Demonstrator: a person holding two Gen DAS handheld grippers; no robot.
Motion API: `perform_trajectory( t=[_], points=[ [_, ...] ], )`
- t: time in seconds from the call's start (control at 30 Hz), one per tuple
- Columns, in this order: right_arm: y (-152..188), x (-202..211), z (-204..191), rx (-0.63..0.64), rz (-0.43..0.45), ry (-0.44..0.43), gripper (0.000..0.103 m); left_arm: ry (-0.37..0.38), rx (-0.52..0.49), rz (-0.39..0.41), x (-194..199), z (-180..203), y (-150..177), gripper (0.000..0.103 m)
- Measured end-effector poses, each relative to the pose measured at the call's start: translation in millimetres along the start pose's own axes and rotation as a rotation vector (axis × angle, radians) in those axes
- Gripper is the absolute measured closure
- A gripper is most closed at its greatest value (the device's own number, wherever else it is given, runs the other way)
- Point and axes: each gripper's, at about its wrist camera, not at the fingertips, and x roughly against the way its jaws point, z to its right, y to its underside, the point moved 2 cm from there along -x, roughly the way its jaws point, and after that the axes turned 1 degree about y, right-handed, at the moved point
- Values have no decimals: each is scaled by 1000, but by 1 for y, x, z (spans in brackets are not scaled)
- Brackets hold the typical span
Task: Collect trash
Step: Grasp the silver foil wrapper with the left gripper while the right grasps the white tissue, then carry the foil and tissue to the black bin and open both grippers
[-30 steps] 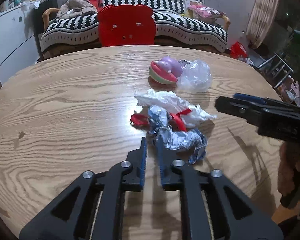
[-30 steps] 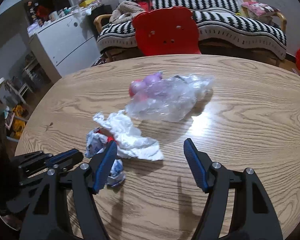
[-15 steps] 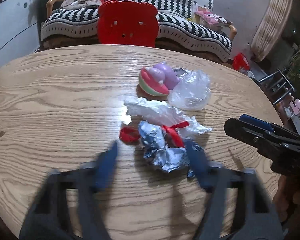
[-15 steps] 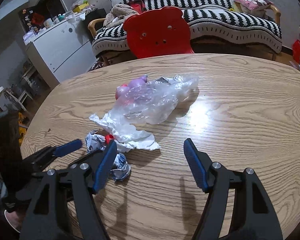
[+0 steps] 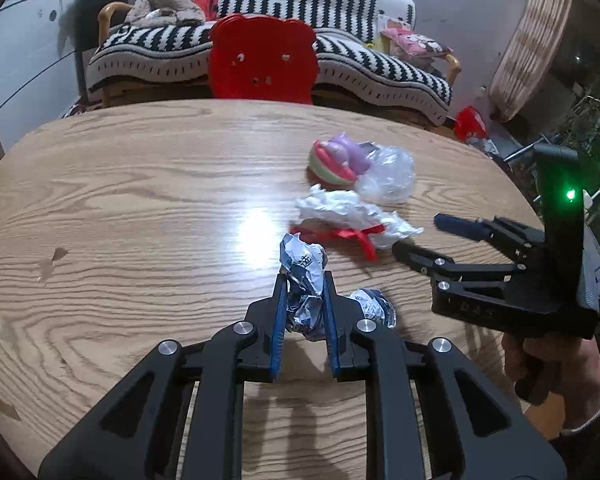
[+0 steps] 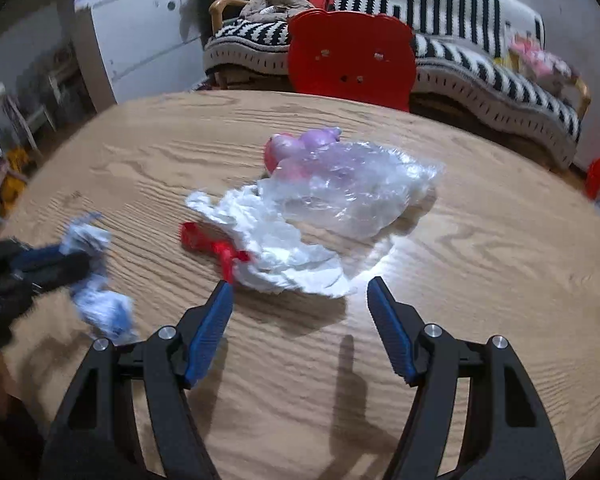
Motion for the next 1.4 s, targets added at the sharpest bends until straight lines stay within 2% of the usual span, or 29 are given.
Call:
perform_trajectory(
  t=[0.07, 0.27, 0.33, 0.4, 0.43, 0.47, 0.53, 0.73, 0.9, 1.13, 1.4],
  points=[
    [-1, -6, 3, -3, -3, 12, 35, -18, -3, -10, -3, -4, 1, 87],
    [-10, -24, 18, -130, -4, -147, 35, -12, -3, -11, -4, -6, -2, 87],
    [-13, -26, 15, -135, -11, -169, 37, -13, -11, -8, -3, -7, -4, 87],
    [-14, -28, 6, -103, -15, -203, 58, -16, -11, -6, -3, -8, -4, 87],
    [-12, -27, 2, -96, -21, -208, 80, -17, -9, -7, -3, -10, -4, 87],
    [-12, -26, -1, -96, -21, -212, 90, -22, -4, -7, -3, -12, -4, 87],
    [-14, -16, -5, -92, 6, -215, 94, -34, 10, -6, -2, -16, -5, 87],
    [-18, 46, -7, -87, 147, -170, 95, -49, 16, 25, 7, -12, -8, 87],
    [-4, 84, 13, -114, 176, -137, 95, -44, -42, 55, 18, 14, -11, 87],
    [47, 134, 71, -177, 166, -44, 95, -11, -151, 51, 16, 79, -3, 87],
    [133, 194, 143, -245, 151, 75, 95, 103, -294, 17, 8, 191, 25, 87]
  ],
)
